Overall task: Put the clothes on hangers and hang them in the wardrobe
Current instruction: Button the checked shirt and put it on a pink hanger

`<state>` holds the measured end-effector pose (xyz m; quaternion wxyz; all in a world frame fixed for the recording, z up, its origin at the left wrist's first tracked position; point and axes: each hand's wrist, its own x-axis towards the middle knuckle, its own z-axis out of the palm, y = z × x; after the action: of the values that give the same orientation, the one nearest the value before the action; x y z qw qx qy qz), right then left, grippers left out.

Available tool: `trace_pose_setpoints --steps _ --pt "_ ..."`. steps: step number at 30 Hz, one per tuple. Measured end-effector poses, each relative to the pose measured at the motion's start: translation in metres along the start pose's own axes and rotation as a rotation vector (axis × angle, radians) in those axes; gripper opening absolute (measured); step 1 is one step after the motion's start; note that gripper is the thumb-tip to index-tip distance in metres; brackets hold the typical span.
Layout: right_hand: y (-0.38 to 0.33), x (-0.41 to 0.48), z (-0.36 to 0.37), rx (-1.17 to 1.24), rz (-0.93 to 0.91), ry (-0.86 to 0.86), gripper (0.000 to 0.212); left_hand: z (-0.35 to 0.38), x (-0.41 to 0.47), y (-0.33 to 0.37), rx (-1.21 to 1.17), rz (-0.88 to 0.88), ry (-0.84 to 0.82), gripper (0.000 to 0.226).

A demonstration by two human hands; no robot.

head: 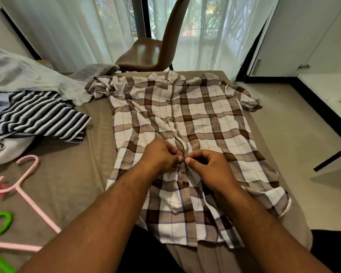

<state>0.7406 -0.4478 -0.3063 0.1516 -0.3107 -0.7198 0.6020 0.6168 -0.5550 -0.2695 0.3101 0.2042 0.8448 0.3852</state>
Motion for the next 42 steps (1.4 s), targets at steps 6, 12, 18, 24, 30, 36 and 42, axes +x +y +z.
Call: trace_pose_setpoints --steps 6,12,18,24,30,36,42 --pt "0.0039 -0.0004 0.0024 -0.070 -0.004 0.031 0.001 -0.0013 -0.0010 0.0006 -0.036 -0.031 -0.025 0.007" --pt "0.0053 0.0001 0.0030 0.025 0.024 -0.002 0.005 -0.0014 -0.0009 0.0008 -0.031 -0.039 -0.034 0.006" --pt "0.0021 -0.0014 0.0000 0.038 0.059 -0.051 0.018 -0.0028 -0.0010 0.0007 -0.052 -0.055 -0.049 0.007" --pt "0.0031 -0.0044 0.0018 0.049 -0.026 -0.028 0.007 -0.0013 -0.0033 0.0036 -0.163 -0.027 -0.054 0.027" --pt "0.0069 -0.0047 0.0073 0.038 -0.080 0.022 0.010 -0.0015 -0.0038 0.0046 -0.092 0.011 -0.041 0.024" --pt "0.0103 -0.0032 0.0070 0.032 -0.071 0.057 0.008 -0.0004 -0.0036 0.0033 -0.025 0.062 -0.006 0.006" --pt "0.0108 -0.0020 0.0068 0.047 -0.055 0.046 0.009 -0.0002 -0.0001 0.0035 -0.017 0.067 0.010 0.001"
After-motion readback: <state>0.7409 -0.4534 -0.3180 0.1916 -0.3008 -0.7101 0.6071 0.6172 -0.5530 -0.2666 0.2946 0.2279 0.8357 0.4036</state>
